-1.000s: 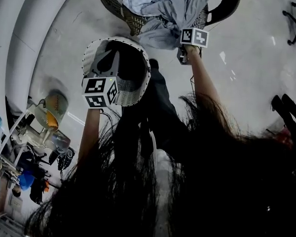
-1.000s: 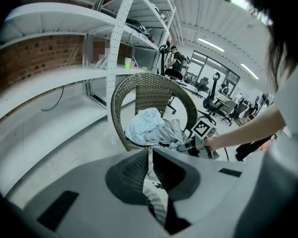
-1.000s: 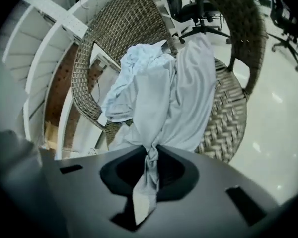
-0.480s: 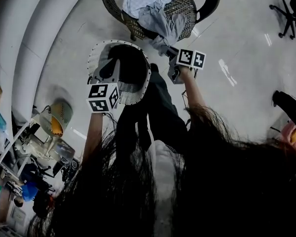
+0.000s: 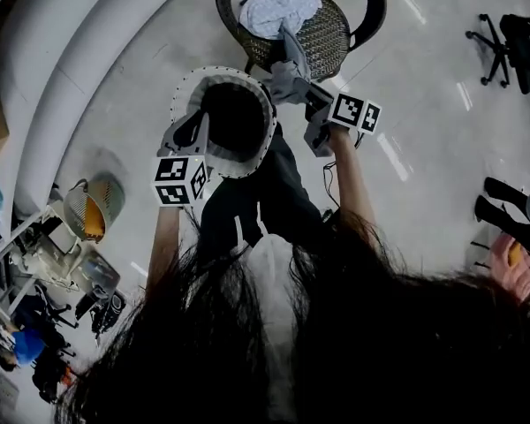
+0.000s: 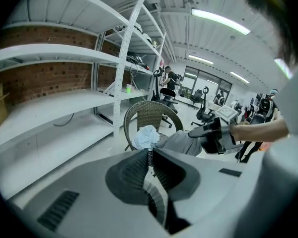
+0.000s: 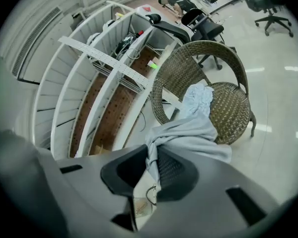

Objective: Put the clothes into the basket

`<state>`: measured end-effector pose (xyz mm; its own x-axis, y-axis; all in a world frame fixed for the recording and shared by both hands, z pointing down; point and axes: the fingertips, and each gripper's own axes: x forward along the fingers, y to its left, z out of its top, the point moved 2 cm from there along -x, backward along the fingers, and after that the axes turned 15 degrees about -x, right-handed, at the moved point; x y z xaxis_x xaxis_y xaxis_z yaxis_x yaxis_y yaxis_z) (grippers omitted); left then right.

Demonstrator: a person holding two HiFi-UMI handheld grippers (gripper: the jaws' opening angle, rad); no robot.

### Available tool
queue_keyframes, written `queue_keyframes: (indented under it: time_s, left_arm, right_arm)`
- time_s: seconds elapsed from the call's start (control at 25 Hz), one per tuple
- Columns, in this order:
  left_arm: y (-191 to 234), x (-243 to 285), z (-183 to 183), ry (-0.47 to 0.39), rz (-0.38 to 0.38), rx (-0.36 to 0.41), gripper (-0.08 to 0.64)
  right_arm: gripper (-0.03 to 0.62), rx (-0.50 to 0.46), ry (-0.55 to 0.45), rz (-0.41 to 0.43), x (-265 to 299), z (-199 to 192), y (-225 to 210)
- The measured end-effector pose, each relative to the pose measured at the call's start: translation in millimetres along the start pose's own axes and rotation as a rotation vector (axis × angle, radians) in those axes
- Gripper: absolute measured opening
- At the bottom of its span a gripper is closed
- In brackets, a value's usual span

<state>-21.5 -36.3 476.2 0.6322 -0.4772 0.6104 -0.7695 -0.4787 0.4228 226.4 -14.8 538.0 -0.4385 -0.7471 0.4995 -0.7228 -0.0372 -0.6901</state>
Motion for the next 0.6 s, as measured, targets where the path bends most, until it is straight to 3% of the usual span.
queue_keyframes:
  time_s: [0.6]
  left_arm:
    - [39, -113, -6, -0.128, 0.014, -0.025, 0.038]
  right_arm:
    - [0.059, -0.15, -0.097, 0.195, -53, 2, 192]
